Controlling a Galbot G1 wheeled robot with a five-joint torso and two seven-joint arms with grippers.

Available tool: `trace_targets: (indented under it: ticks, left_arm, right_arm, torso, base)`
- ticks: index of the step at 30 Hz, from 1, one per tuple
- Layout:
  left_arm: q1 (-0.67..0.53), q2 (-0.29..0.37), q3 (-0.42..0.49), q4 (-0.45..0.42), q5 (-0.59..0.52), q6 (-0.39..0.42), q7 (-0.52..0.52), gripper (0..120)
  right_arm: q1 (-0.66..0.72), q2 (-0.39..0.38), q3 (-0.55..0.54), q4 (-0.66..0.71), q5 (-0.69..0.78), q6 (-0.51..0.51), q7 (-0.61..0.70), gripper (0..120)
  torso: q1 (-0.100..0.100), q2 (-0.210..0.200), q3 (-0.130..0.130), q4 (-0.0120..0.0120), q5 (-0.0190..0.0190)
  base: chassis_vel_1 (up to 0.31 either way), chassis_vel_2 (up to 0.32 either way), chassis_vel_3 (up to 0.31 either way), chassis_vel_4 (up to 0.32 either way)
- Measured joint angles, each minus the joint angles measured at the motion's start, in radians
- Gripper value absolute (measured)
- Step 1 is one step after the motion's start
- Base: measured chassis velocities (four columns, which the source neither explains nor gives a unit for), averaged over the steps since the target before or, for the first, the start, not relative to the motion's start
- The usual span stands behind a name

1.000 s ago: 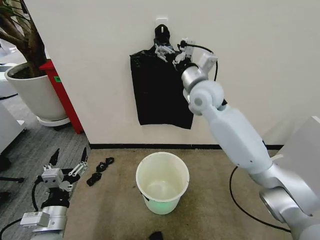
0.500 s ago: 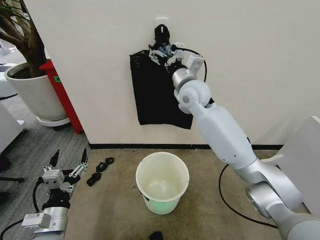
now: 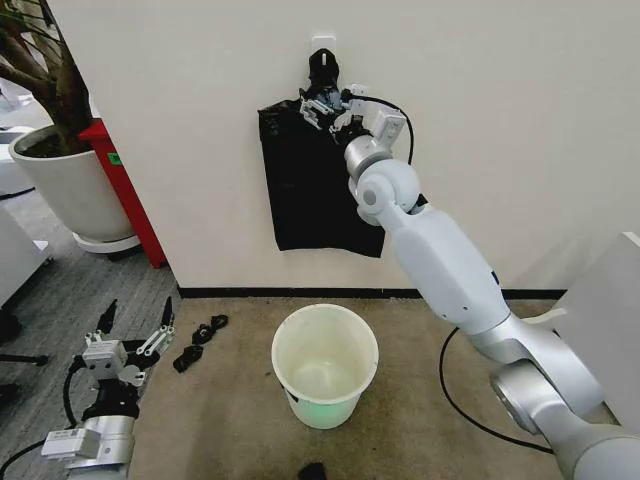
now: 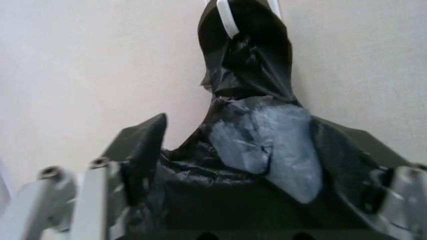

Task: Place the garbage bag over the trash bin.

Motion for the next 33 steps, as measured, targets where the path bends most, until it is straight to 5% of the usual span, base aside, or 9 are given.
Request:
trace_targets:
  ticks: [19,33]
  left_arm:
    - [-0.012,0.009,-0.007,-0.009,-0.01,0.004,-0.006,90]
    - [-0.008,0.005,-0.004,-0.012,-0.007,0.004,-0.006,88]
  right_arm:
    - [-0.027,-0.007,-0.009,0.029,0.002,0.004,0.018,0]
    - [-0.021,-0.019,-0.017,0.078,0.011,-0.001,0.03,0]
  torso:
    - [0.0,0.0,0.0,-0.0001,0.0001]
    - [0.0,0.0,0.0,-0.0001,0.0]
  base:
    - [0.0,0.0,0.0,0.0]
    - [0.0,0.0,0.0,0.0]
